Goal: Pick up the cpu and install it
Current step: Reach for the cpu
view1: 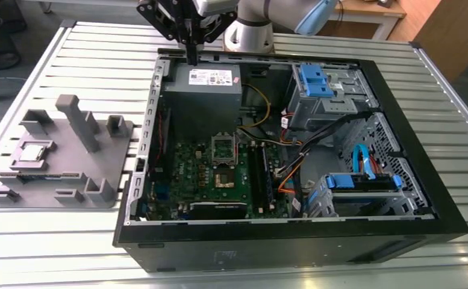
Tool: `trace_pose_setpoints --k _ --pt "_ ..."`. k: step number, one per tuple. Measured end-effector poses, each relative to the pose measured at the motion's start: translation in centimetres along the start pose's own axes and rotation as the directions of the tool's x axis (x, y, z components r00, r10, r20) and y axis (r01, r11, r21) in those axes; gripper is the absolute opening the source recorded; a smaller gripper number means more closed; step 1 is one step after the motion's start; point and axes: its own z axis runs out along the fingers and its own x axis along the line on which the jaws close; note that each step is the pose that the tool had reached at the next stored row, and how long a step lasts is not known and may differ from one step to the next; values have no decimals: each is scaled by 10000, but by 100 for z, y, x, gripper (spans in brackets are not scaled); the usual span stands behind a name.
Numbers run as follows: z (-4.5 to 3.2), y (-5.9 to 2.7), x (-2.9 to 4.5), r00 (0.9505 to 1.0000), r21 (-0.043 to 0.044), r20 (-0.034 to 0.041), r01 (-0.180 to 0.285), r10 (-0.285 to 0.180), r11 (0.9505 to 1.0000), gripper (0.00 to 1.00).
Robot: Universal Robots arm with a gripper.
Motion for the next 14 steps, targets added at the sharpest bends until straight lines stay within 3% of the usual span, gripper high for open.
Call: trace_pose_setpoints --k 14 --pt "-1 -2 29 10000 0 0 0 0 10000 11"
